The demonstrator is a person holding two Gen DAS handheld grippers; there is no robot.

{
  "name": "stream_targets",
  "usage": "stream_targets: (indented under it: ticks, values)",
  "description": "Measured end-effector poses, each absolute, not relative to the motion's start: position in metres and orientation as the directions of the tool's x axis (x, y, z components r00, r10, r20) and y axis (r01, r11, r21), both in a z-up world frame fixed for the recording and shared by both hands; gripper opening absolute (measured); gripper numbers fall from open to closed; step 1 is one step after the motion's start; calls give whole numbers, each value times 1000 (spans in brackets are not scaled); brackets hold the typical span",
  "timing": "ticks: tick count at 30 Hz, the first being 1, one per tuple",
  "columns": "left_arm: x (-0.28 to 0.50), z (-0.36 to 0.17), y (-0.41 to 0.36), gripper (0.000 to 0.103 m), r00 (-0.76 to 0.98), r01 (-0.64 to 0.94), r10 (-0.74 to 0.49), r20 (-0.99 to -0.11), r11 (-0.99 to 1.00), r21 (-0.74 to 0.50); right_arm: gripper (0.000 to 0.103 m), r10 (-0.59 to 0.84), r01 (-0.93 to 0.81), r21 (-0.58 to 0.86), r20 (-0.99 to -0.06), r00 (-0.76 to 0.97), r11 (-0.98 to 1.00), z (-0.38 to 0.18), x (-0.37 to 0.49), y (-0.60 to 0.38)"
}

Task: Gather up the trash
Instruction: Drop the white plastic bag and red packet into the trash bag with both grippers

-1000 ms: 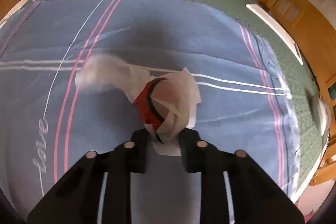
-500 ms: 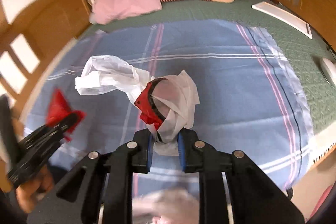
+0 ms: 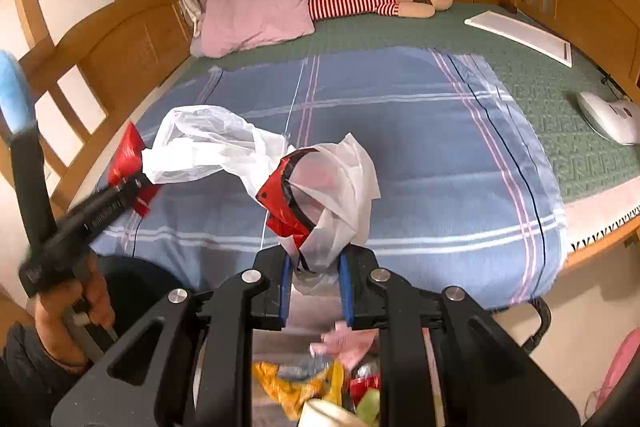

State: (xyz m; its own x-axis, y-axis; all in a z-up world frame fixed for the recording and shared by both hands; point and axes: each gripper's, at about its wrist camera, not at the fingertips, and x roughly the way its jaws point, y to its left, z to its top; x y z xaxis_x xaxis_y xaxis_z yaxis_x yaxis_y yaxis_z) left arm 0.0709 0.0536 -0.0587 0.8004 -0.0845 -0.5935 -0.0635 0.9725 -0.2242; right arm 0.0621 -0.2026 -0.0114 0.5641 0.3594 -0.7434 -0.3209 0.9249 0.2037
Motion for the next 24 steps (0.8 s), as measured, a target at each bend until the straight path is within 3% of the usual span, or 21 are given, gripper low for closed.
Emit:
stream_targets:
  ticks: [10, 18, 21, 23, 24]
  values:
    - [13, -54, 14, 21, 734, 121, -167, -658, 986, -115, 21, 317, -308, 181, -817, 481, 934, -36, 12, -209]
    - [-12, -45, 0, 21, 698, 193, -236, -676, 971, -140, 22, 261, -238, 180, -889, 377, 954, -80, -10, -226]
    - [-10, -43, 0, 21, 680, 209, -271, -681, 962, -175, 43, 245, -200, 186, -911, 331, 962, -90, -10, -229]
    - [-9, -42, -1, 21, 672, 218, -285, -684, 958, -185, 68, 242, -187, 189, -913, 328, 964, -90, -14, -233]
    - [-9, -42, -2, 21, 667, 224, -289, -686, 957, -185, 70, 244, -184, 190, -907, 343, 964, -86, -15, -235]
